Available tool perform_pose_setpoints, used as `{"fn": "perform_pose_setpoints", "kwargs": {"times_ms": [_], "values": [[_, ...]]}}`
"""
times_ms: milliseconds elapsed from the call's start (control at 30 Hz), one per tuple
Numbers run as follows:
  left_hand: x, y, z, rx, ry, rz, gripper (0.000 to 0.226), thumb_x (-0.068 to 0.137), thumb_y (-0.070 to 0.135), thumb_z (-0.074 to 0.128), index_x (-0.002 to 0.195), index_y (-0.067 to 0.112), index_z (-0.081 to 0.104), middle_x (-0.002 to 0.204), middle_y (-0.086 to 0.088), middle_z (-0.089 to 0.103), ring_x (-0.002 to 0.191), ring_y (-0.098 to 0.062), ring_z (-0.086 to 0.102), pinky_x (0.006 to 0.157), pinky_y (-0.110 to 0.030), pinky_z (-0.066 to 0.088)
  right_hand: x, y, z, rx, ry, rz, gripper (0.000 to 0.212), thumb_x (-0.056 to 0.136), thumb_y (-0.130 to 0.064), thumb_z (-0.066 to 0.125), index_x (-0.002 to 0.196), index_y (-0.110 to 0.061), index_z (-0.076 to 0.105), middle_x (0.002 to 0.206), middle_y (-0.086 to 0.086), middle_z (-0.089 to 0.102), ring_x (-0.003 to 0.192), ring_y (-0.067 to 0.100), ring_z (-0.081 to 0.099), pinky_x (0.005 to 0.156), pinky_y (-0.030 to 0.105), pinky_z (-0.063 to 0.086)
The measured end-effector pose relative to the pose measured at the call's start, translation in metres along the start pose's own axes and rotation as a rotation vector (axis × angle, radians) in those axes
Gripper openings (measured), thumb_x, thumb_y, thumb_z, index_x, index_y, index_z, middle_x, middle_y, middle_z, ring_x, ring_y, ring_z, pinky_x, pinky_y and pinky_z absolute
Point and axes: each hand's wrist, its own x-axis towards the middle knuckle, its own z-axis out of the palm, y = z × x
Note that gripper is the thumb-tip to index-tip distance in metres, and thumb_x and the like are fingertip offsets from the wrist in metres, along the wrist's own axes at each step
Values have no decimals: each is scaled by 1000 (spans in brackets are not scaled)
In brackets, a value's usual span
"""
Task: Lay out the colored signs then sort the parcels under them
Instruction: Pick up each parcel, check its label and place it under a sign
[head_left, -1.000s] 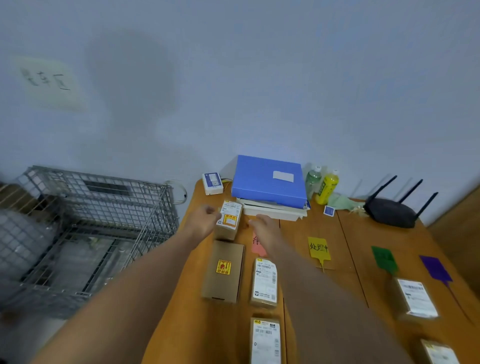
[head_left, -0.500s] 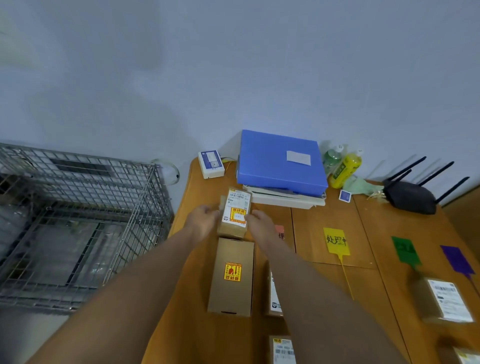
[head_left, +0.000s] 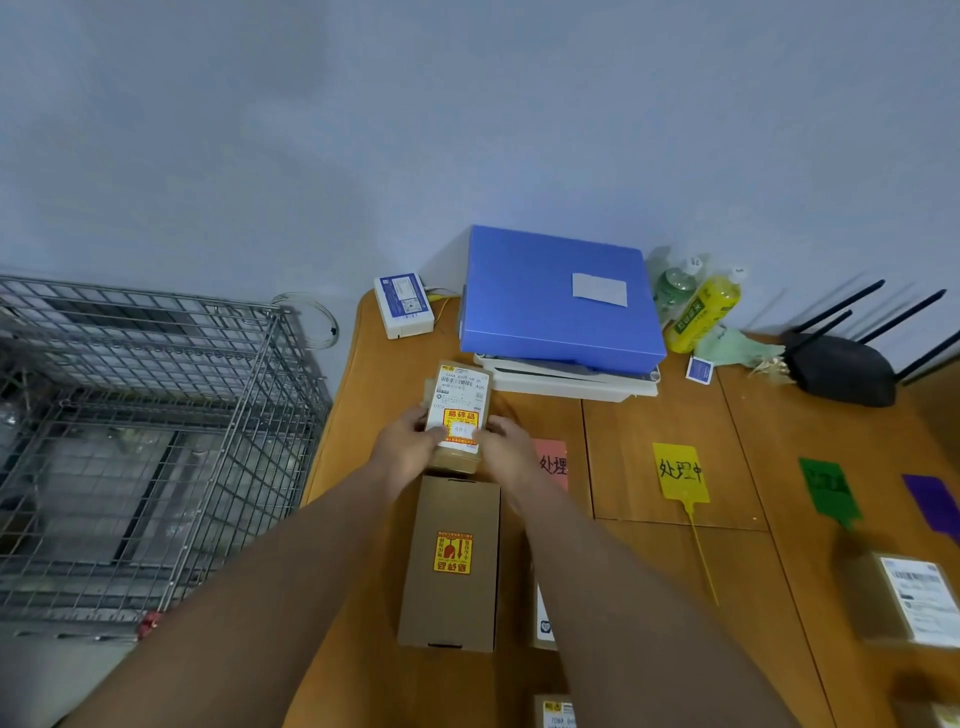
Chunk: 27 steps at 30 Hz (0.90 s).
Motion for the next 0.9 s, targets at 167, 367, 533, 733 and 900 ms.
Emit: {"fn": "perform_pose_setpoints", "kwargs": {"times_ms": [167,367,533,733,900], "values": [[2,-3,0,-7,16,11,44,98,14,64,142,18,58,132,-2,69,109,-17,68,78,-22,54,1,5,1,-13,-3,-33,40,98,-14,59,136,-24,56,125,-8,65,102,11,62,88,34,55],[-7,11,-6,-68,39,37,47,96,11,67,141,14,57,131,-4,69,111,-19,67,85,-27,55,-13,-9,-5,41,27,-79,42,95,-6,62,134,-22,58,130,-4,67,118,17,63,101,44,53],[-34,54,-11,-141,82,127,49,94,12,70,141,15,57,129,-4,68,116,-22,66,94,-34,56,-39,-48,-28,126,92,-148,45,92,-2,66,131,-24,59,123,-4,70,114,16,66,97,42,57],[-86,135,-16,-146,122,287,48,95,11,69,141,14,55,132,-6,66,116,-26,67,97,-42,58,-92,-108,-71,173,137,-292,49,90,1,66,134,-19,56,132,3,65,117,22,65,97,47,56],[-133,203,-17,-132,183,428,44,94,13,70,136,16,59,130,-5,67,112,-23,67,74,-19,55,-149,-158,-111,198,169,-428,41,87,2,63,121,-22,60,131,4,66,118,24,65,96,48,57]]}}
